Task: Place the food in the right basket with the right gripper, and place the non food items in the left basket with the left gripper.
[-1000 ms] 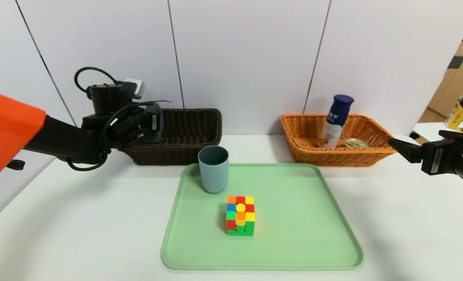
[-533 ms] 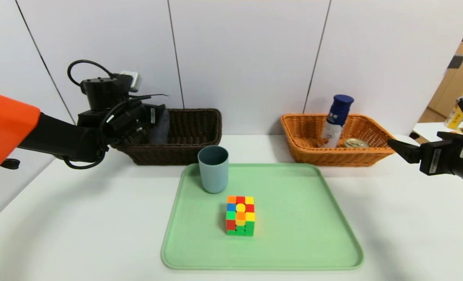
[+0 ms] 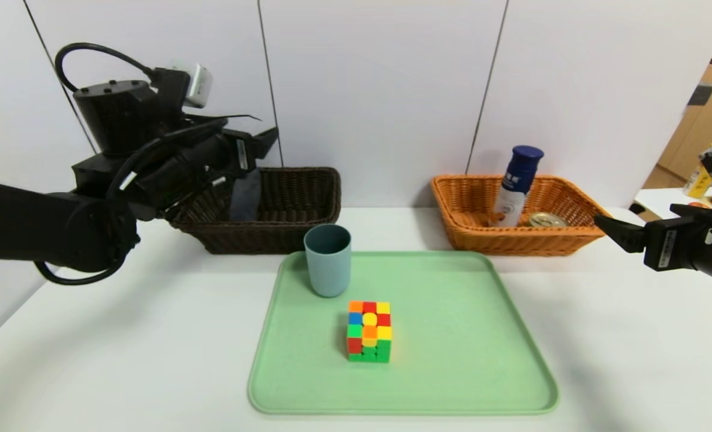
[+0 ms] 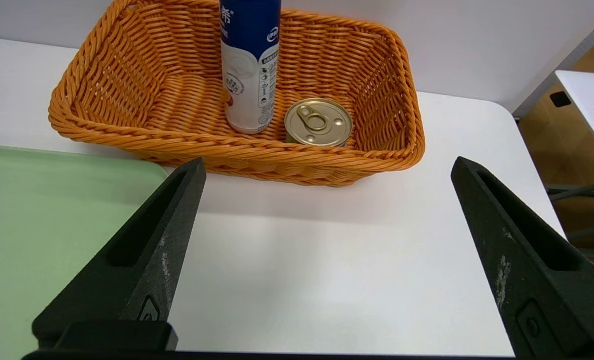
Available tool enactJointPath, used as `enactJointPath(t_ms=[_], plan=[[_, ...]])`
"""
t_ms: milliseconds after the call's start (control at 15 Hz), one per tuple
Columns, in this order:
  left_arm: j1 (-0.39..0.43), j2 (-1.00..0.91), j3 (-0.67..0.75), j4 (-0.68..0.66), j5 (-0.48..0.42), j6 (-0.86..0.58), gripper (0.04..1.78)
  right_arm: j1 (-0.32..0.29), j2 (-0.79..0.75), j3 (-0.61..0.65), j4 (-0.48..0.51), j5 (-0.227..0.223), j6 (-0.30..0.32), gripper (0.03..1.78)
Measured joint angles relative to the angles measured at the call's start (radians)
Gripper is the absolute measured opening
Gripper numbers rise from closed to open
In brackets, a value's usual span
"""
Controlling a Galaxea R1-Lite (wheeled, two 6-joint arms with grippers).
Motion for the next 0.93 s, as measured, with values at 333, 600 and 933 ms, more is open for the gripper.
enactJointPath(t_ms=[333, 600, 933], plan=[[-0.134, -0.09, 0.358, -0.294, -0.074, -0.005, 1.62, -0.001, -0.003, 0.023, -0.011, 0.001, 0.0, 1.69], [-0.169, -0.086, 0.576, -0.53, -0.082, -0.036, 1.66, -0.001, -0.003, 0.038, -0.012, 0.012, -0.002, 1.69], [-0.177, 0.003, 0.66, -0.65, -0.081, -0.043, 1.67, -0.002, 0.001, 0.04, -0.012, 0.014, -0.007, 1.69]])
